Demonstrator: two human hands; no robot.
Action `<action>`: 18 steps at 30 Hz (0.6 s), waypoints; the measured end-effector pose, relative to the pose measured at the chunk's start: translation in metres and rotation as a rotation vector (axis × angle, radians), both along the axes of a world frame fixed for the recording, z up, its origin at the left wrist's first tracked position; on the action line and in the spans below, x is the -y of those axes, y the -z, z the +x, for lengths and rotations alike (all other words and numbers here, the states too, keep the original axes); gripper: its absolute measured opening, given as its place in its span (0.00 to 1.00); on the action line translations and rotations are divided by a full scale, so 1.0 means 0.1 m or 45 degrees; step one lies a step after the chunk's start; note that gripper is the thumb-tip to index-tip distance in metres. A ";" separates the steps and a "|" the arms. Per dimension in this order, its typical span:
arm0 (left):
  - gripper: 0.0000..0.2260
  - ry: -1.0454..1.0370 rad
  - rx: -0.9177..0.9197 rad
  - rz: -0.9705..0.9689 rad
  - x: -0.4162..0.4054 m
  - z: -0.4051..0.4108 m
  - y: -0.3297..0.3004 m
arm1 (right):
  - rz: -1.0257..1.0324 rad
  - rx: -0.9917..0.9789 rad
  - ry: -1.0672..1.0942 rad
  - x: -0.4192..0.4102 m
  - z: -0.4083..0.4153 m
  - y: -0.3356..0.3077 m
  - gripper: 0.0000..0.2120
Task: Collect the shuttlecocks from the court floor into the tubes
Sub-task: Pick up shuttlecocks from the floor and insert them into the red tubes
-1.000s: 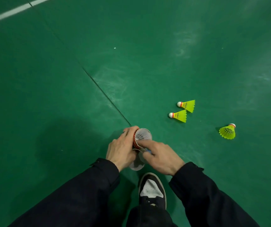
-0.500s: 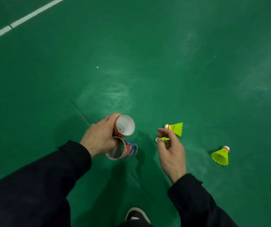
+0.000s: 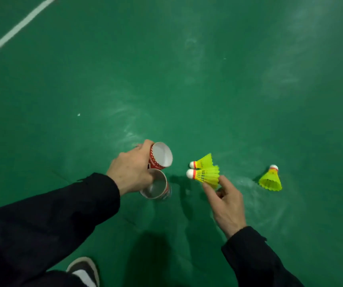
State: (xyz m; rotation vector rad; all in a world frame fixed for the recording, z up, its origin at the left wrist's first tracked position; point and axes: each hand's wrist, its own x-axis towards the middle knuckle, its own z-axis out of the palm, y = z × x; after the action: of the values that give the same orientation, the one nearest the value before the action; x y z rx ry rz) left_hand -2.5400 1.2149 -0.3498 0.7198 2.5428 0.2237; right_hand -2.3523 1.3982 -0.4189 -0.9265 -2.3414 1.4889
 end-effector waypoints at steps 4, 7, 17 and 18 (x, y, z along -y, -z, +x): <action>0.29 0.164 -0.046 -0.028 -0.27 0.15 0.19 | 0.476 -0.362 -0.302 0.27 0.24 -0.53 0.08; 0.27 0.189 0.036 0.008 -0.34 0.27 0.41 | 0.708 -0.365 -0.329 0.44 0.36 -0.38 0.09; 0.40 0.078 0.327 0.377 -0.28 0.39 0.56 | 1.000 0.205 -0.235 0.80 0.50 -0.49 0.11; 0.41 0.067 0.427 0.444 -0.29 0.42 0.56 | 1.007 0.262 -0.232 0.77 0.52 -0.52 0.13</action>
State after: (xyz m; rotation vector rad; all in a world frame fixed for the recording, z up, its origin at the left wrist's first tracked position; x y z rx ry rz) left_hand -2.4984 1.2436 -0.4061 0.7988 2.1837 0.7198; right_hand -2.3003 1.3213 -0.3674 -0.6708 -2.8458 0.3992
